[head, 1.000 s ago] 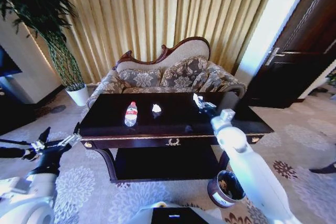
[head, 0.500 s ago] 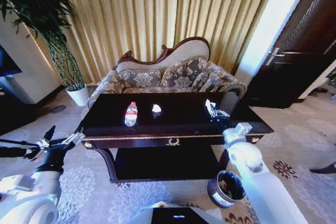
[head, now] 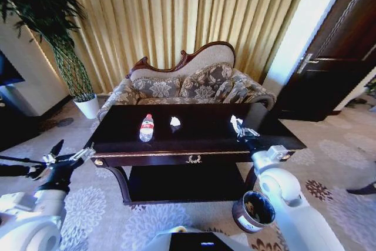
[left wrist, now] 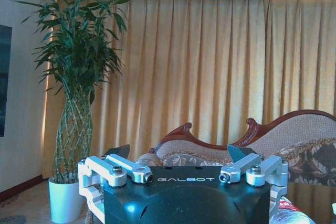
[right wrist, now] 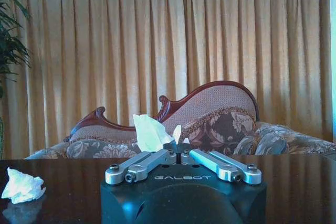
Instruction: Move to the front of the table and place the trash on the table into the trash bin.
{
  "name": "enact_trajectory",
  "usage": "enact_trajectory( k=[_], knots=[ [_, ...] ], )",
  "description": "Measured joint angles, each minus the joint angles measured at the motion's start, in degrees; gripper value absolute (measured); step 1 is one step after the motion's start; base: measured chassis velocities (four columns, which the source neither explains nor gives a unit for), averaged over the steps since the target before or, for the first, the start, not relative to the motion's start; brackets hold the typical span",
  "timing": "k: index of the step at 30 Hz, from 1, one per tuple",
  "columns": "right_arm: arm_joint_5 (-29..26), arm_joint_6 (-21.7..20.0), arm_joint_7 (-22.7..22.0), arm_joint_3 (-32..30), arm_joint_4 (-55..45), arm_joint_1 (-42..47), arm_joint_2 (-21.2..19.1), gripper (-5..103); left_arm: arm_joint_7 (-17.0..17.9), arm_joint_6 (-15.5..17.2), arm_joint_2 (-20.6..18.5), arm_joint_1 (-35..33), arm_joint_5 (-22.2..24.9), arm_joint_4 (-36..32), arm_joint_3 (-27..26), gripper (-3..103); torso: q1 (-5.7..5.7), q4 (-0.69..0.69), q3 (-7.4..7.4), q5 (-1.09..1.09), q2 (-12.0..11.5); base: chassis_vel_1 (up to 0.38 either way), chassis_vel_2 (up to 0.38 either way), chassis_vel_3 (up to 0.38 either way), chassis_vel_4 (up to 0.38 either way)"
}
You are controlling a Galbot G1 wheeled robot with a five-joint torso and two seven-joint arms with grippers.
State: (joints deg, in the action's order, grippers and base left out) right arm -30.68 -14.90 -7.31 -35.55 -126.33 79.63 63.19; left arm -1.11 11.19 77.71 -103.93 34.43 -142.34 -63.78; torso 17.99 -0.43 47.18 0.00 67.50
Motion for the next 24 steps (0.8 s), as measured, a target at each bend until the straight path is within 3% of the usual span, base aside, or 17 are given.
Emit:
enact_trajectory(
  k=[24],
  knots=[
    [1.31,-0.17,0.42,-0.57,0.16,1.09,0.88,0,-0.19,-0.40,0.54,-0.37,-0.28,0.27,-0.02,100,0.01,0.00,0.00,0.00,0.00,0.063,-0.061,-0.057,0.062]
  ],
)
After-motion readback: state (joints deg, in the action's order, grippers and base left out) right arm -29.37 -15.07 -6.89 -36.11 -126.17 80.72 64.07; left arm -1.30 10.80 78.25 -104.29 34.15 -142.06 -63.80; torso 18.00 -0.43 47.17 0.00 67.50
